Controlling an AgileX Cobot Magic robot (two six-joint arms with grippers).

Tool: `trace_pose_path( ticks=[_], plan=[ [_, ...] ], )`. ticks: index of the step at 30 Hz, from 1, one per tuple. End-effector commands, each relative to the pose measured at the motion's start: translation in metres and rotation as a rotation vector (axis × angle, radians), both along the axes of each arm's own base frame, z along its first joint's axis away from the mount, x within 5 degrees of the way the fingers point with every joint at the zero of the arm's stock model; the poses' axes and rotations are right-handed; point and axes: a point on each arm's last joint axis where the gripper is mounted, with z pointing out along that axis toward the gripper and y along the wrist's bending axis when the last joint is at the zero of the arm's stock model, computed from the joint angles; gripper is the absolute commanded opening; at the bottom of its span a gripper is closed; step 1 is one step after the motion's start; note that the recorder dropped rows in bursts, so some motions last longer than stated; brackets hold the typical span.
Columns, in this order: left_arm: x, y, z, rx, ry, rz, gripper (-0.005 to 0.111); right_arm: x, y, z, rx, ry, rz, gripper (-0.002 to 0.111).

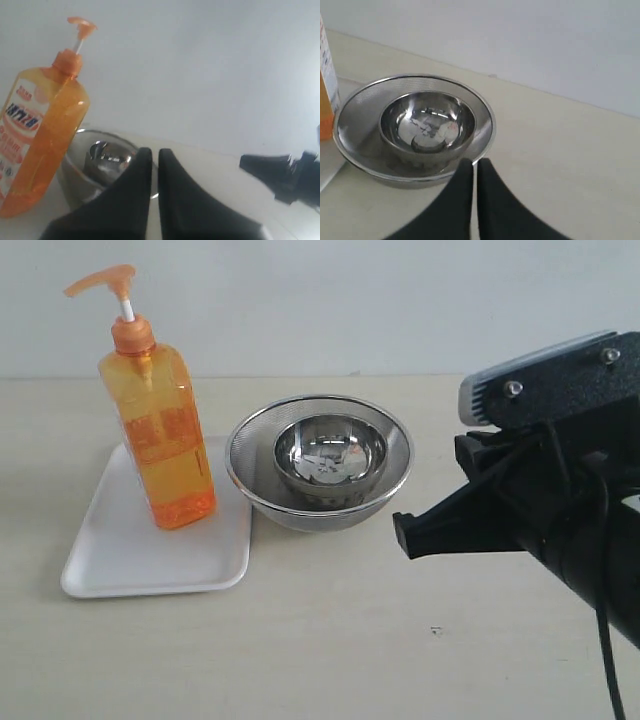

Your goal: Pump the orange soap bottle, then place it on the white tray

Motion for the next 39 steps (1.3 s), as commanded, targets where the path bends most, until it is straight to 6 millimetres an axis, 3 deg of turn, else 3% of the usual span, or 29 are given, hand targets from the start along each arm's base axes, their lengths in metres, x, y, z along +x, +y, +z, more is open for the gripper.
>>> trace_pose_path(
  ticks=[1, 6, 9, 11, 14, 17, 22, 25, 29, 33, 37, 39],
  plan=[
    [-0.004, 0.005, 0.041, -0.042, -0.086, 0.016, 0.005, -0.002, -0.003, -0.002, 0.001, -0.006, 0.008, 0.0],
    [0.014, 0.003, 0.096, 0.046, -0.128, 0.133, 0.005, -0.002, -0.002, -0.002, 0.017, -0.006, 0.01, 0.0],
    [0.035, -0.005, 0.137, 0.141, -0.168, 0.211, 0.005, -0.002, -0.002, -0.001, 0.018, -0.007, 0.011, 0.0],
    [0.052, -0.012, 0.153, 0.203, -0.16, 0.254, 0.005, -0.002, -0.002, -0.001, 0.018, -0.007, 0.011, 0.0],
    [0.083, -0.022, 0.152, 0.319, -0.098, 0.355, 0.005, -0.002, -0.001, -0.002, 0.019, -0.002, 0.017, 0.0],
    [0.111, -0.026, 0.138, 0.456, -0.055, 0.512, 0.005, -0.002, -0.001, -0.002, 0.019, 0.002, 0.022, 0.0],
    [0.128, -0.046, 0.104, 0.277, -0.158, 0.518, 0.005, -0.002, -0.001, -0.002, 0.016, 0.001, 0.023, 0.0],
    [0.127, -0.055, 0.041, 0.369, -0.137, 0.566, 0.005, -0.001, -0.004, -0.001, 0.005, -0.026, -0.008, 0.0],
    [0.127, -0.09, -0.021, 0.466, -0.026, 0.484, 0.005, 0.001, -0.007, 0.002, 0.015, -0.056, -0.05, 0.0],
    [0.143, -0.116, -0.07, 0.636, 0.089, 0.474, 0.005, 0.0, -0.008, -0.002, 0.001, -0.049, -0.047, 0.0],
    [0.153, -0.131, -0.092, 0.571, 0.147, 0.46, 0.005, 0.0, -0.008, -0.003, 0.002, -0.042, -0.047, 0.0],
    [0.165, -0.142, -0.09, 0.565, 0.11, 0.433, 0.005, 0.0, -0.008, -0.003, 0.005, -0.042, -0.047, 0.0]
  ],
)
